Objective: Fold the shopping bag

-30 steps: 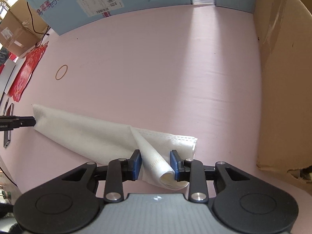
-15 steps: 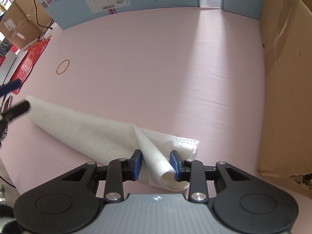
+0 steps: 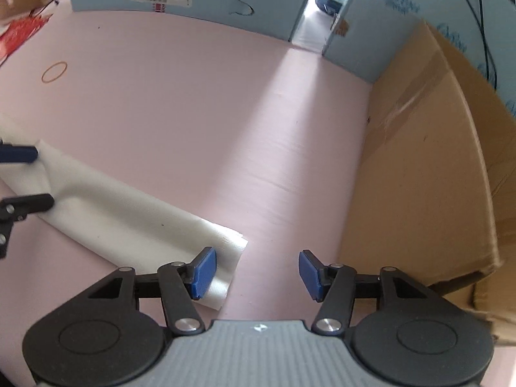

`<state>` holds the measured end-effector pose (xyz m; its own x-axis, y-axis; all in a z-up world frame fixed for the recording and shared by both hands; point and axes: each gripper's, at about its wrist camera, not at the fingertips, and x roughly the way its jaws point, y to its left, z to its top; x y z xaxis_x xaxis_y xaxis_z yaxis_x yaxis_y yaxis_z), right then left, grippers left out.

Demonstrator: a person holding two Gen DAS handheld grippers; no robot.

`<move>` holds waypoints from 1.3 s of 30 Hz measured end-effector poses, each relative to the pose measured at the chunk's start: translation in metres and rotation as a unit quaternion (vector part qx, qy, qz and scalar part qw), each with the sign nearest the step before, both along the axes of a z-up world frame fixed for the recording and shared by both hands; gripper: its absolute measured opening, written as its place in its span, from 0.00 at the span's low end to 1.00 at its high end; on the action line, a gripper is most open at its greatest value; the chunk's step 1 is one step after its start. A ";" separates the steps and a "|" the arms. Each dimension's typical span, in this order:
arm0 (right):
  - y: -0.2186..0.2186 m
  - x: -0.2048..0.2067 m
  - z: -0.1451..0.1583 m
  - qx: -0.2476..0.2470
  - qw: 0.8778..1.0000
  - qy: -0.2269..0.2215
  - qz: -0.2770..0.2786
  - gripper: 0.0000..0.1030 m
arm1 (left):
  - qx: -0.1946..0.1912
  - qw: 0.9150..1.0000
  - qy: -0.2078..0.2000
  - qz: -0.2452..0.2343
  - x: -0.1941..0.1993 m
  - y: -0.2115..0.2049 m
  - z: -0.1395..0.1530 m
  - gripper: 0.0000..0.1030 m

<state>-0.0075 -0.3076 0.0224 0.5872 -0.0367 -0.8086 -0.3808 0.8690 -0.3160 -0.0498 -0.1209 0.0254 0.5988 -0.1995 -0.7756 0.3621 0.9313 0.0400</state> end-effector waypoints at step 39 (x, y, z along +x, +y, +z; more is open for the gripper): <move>-0.057 -0.051 -0.063 0.497 0.854 -0.009 -0.153 0.59 | -0.013 1.000 -0.004 0.009 0.000 0.011 -0.007 0.80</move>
<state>-0.0583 -0.3643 -0.0402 0.6858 0.5093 -0.5199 -0.0909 0.7687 0.6332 -0.0495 -0.1099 0.0189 0.6089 -0.2077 -0.7656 0.3445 0.9386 0.0194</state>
